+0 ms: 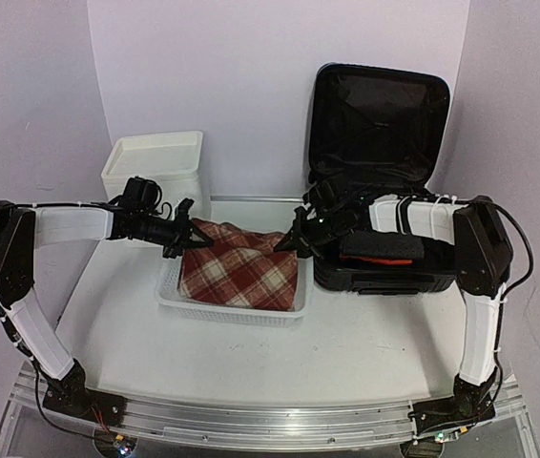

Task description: Open, take out, and arrange the luggage

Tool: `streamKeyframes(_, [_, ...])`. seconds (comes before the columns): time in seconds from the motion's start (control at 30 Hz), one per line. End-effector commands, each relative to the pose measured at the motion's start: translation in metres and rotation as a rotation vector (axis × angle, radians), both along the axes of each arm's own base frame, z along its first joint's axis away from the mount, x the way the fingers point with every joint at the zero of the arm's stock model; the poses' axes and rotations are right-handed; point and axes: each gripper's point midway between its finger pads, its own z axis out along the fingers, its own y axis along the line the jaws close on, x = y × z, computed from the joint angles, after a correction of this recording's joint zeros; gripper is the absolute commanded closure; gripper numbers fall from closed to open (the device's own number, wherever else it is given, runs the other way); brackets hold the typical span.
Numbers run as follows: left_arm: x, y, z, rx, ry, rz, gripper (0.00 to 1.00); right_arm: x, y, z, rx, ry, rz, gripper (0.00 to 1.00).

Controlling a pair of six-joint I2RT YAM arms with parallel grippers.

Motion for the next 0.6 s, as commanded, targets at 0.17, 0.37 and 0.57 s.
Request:
streamKeyframes(0.17, [0.015,0.015,-0.022,0.112,-0.02,0.008,1.0,0.017,-0.001,-0.026,-0.113,-0.033,-0.068,1.0])
streamKeyframes(0.37, [0.019,0.023,-0.048,0.198,-0.005,0.027,1.0,0.015,-0.009,-0.042,-0.219,-0.069,-0.053,1.0])
streamKeyframes(0.57, [0.027,0.031,-0.064,0.284,-0.033,0.045,0.98,0.015,-0.009,-0.057,-0.275,-0.11,-0.026,1.0])
